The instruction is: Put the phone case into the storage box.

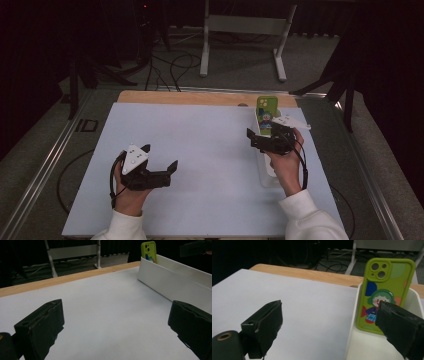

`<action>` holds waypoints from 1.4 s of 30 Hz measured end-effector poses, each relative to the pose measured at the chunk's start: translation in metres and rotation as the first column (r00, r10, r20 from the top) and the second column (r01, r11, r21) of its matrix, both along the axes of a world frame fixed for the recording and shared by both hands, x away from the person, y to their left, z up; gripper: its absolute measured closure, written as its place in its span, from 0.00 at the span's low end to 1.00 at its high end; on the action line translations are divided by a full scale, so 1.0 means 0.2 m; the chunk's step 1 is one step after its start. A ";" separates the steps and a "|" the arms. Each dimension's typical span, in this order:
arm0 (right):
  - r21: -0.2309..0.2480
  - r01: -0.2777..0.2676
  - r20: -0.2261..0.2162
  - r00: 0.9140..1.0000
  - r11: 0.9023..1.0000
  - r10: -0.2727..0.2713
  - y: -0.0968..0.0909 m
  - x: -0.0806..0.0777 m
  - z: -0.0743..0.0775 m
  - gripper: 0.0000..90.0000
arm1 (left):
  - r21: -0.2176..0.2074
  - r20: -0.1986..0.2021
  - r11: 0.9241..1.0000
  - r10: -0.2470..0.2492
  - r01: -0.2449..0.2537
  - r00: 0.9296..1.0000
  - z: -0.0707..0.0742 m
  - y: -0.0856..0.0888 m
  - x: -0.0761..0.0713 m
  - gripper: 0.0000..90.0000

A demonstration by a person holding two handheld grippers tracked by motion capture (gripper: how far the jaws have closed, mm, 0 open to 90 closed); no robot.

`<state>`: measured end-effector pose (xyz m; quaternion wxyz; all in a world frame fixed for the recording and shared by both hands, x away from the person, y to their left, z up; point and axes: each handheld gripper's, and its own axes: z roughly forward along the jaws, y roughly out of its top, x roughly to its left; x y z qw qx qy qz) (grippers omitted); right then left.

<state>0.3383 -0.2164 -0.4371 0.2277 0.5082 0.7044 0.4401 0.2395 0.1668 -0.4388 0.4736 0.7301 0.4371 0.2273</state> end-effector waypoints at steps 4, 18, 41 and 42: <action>-0.004 -0.024 0.019 1.000 1.000 0.024 0.02 -0.05 0.01 0.09 | -0.001 0.000 1.000 0.001 -0.001 1.000 0.00 0.00 0.00 0.01; 0.036 -0.078 0.043 0.996 0.996 0.077 0.08 -0.17 -0.01 0.09 | -0.007 -0.002 1.000 0.004 -0.004 1.000 -0.01 0.02 0.01 0.01; 0.052 -0.160 0.095 0.983 0.986 0.154 0.12 -0.35 -0.09 0.09 | -0.029 0.021 1.000 -0.001 0.001 1.000 -0.02 0.08 0.00 0.01; 0.045 -0.167 0.100 0.982 0.985 0.162 0.12 -0.36 -0.10 0.09 | -0.029 0.021 1.000 -0.001 0.001 1.000 -0.02 0.08 0.00 0.01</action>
